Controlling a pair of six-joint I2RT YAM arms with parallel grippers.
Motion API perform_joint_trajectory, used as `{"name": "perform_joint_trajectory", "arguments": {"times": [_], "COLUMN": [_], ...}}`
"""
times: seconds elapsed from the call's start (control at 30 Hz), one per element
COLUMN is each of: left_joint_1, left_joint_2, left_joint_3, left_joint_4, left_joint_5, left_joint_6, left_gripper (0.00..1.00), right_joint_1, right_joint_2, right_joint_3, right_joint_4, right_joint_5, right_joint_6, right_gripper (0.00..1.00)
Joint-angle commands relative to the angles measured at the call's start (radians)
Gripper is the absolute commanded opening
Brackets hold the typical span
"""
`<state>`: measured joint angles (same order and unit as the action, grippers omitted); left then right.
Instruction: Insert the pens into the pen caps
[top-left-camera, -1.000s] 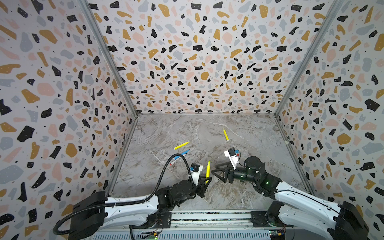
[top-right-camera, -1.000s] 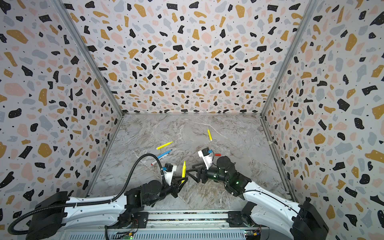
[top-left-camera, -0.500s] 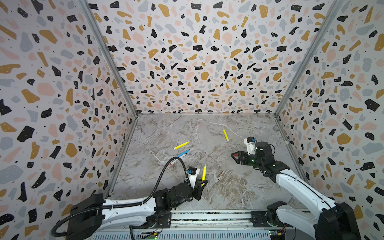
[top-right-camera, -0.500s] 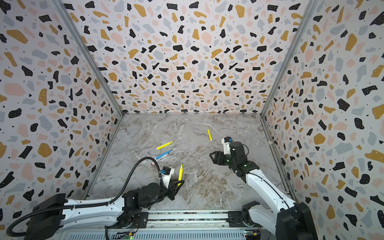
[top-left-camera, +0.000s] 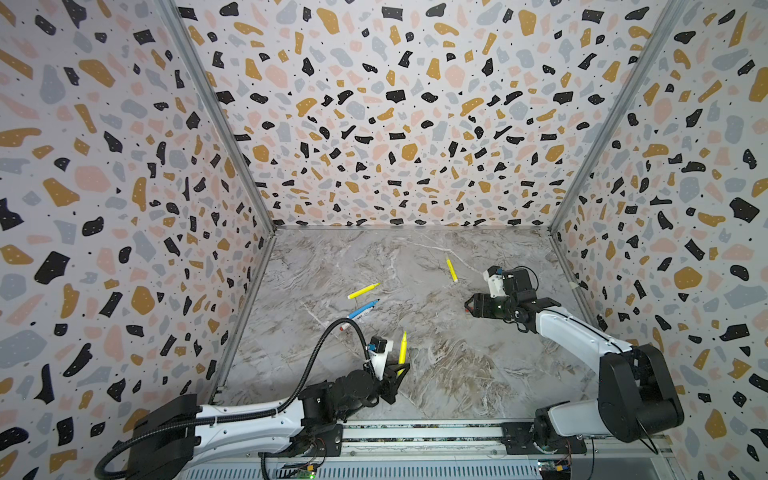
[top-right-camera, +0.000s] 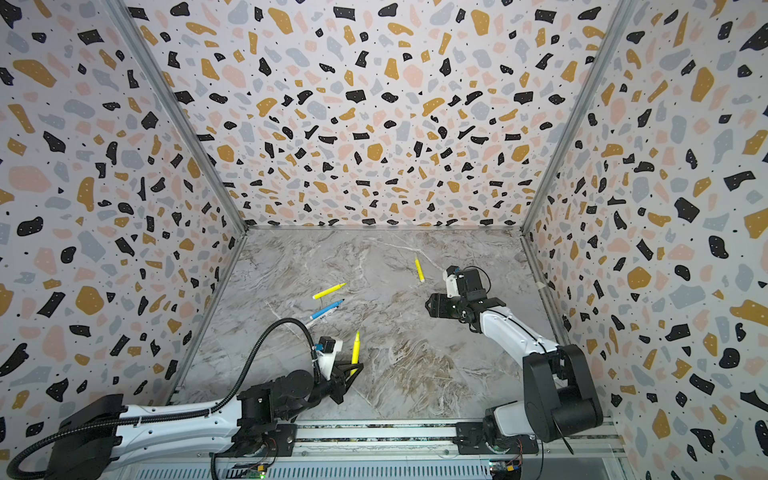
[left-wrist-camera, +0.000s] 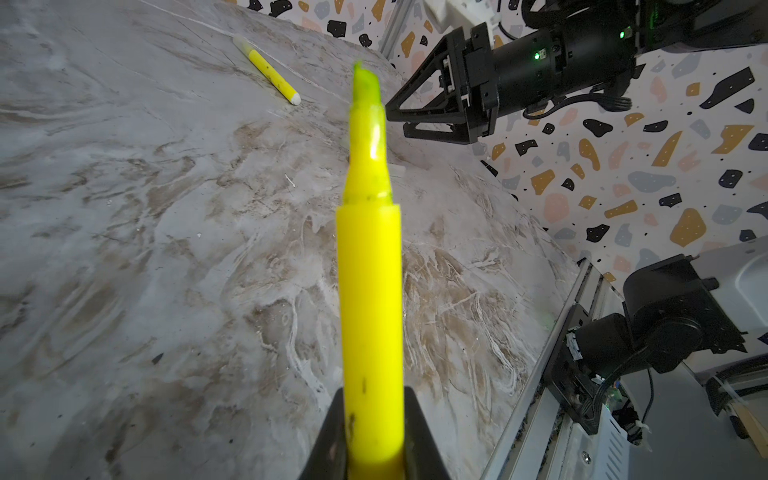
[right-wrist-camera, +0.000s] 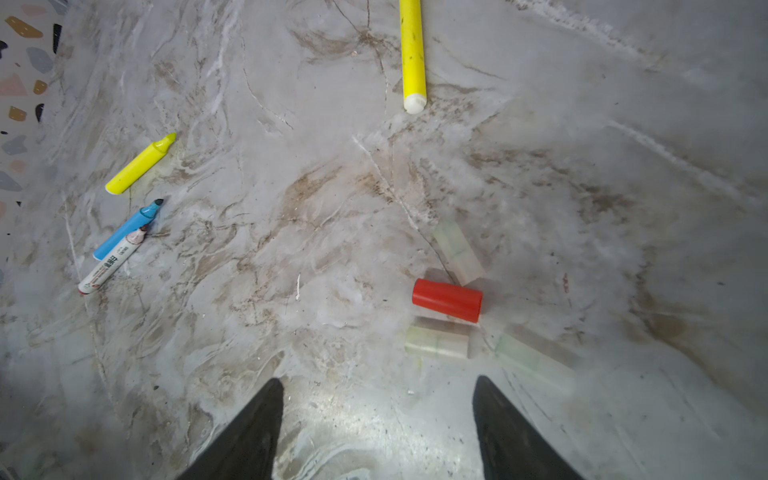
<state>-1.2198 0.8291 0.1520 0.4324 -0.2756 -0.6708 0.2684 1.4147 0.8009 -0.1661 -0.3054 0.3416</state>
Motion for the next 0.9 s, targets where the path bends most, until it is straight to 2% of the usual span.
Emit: {"name": "perform_joint_trajectory", "arguments": {"times": [0.0, 0.47, 0.87], "left_joint_1": [-0.004, -0.004, -0.004], "left_joint_2": [-0.024, -0.055, -0.053], "left_joint_3": [-0.002, -0.019, -0.012], "left_joint_4": [0.014, 0.012, 0.006], "left_joint_5": [-0.020, -0.033, -0.037], "left_joint_6": [0.004, -0.006, -0.002], "left_gripper": [0.00, 0.00, 0.00], "right_joint_1": [-0.004, -0.006, 0.002], "right_joint_2": [0.029, 0.159, 0.183], "right_joint_3": [0.040, 0.041, 0.002], "right_joint_4": [-0.015, 0.024, 0.073], "right_joint_5": [-0.014, -0.022, -0.058], "right_joint_6": [-0.039, -0.050, -0.027], "right_gripper": [0.73, 0.73, 0.71]}}
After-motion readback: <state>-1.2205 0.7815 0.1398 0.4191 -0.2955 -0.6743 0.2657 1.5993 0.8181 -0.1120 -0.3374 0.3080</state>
